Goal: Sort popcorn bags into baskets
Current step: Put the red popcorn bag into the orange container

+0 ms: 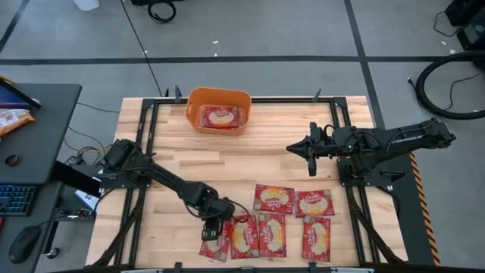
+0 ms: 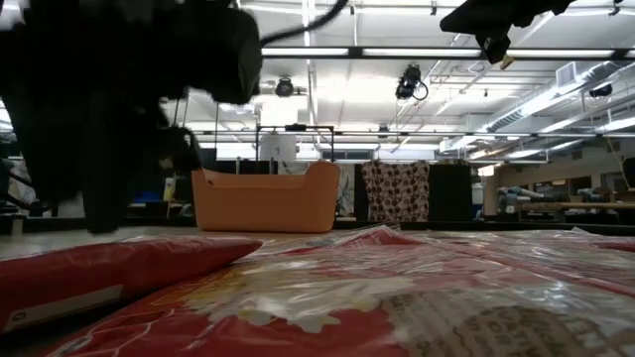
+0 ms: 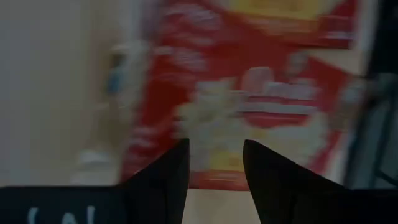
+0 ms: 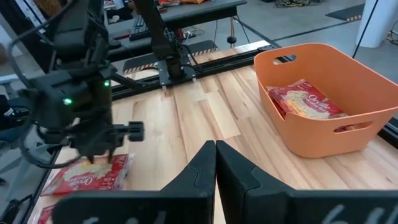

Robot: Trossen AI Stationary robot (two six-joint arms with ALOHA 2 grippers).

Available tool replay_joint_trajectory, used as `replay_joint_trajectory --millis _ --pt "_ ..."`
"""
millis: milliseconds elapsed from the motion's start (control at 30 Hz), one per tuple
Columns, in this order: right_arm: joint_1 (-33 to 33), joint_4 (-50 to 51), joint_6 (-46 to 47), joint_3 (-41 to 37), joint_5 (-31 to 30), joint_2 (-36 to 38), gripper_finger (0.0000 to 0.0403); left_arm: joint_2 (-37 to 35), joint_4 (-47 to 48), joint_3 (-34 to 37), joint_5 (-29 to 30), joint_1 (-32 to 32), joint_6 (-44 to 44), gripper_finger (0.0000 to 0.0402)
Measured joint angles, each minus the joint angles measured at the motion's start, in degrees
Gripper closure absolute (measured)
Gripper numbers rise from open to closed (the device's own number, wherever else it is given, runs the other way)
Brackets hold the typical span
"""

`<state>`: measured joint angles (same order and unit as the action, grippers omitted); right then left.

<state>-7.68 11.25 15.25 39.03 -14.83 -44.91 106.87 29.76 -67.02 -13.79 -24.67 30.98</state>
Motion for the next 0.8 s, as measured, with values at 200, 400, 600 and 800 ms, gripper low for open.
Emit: replay_joint_trajectory --millis 200,400,600,800 --pt "0.00 -0.02 0.03 0.00 1.24 0.00 0.0386 -0.09 5.62 1.80 9.78 1.83 5.83 0.0249" --pt "0.00 -0.02 0.61 0.00 1.51 0.00 0.0386 -0.73 20.98 1.82 19.28 6.25 5.33 0.0249" --pt "0.00 -0.04 0.63 0.00 1.51 0.00 0.0386 -5.66 23.46 1.88 22.53 10.97 -4.52 0.0262" --pt "0.00 -0.02 0.63 0.00 1.51 0.00 0.0386 -8.14 23.78 -0.38 19.81 12.54 -19.14 0.0274"
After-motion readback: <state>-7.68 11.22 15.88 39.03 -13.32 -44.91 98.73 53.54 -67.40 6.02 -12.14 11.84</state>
